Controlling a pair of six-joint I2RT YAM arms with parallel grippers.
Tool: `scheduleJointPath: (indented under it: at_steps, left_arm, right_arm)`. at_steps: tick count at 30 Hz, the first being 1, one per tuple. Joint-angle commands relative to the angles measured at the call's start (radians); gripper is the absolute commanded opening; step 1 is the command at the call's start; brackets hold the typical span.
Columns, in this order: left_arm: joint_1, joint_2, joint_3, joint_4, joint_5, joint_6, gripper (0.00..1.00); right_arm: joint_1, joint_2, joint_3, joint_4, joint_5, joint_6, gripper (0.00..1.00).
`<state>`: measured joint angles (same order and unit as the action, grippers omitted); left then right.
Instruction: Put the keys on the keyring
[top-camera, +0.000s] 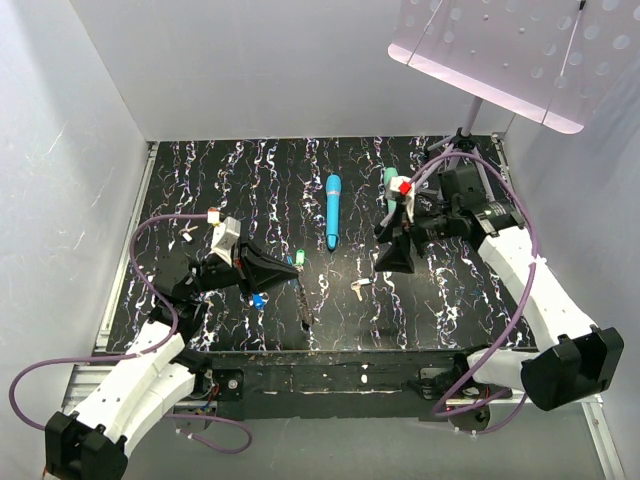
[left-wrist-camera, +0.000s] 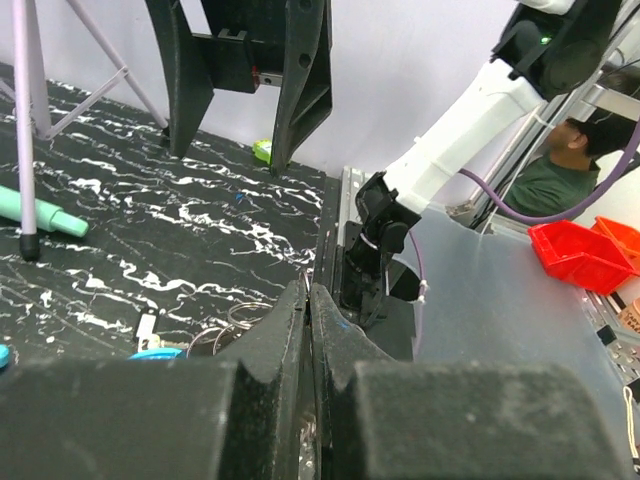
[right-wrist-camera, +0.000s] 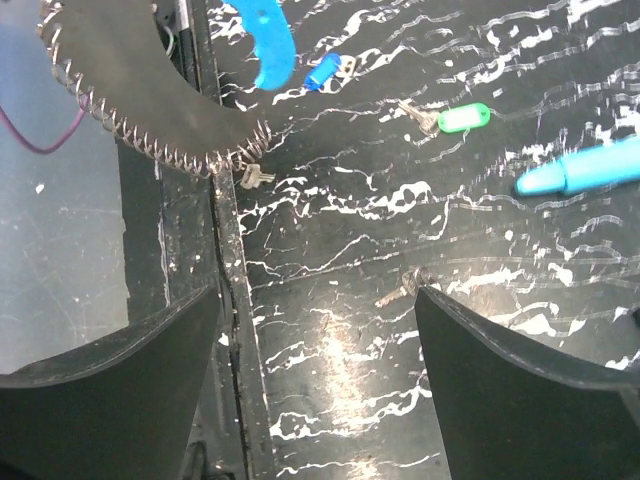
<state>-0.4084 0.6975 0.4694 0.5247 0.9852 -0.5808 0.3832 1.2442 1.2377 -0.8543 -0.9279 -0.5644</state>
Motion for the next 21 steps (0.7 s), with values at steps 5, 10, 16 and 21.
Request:
scheduleJointPath:
  at_steps: [5, 10, 16, 21]
  left_arm:
    - [0.085, 0.000, 0.090, -0.147, 0.084, 0.116, 0.00]
    - [0.092, -0.004, 0.071, -0.155, 0.099, 0.147, 0.00]
    - [0.095, -0.010, 0.026, -0.094, 0.118, 0.121, 0.00]
    - [0.095, -0.024, -0.003, -0.019, 0.132, 0.075, 0.00]
  right_arm:
    - [-0.084, -0.023, -0.096, 0.147, -0.036, 0.098, 0.81]
    - [-0.086, -0.037, -0.121, 0.143, 0.023, 0.084, 0.81]
    - [-0.131, -0.028, -0.159, 0.155, -0.069, 0.136, 0.83]
    - [-0.181, -0.022, -0.164, 0.163, -0.094, 0.164, 0.89]
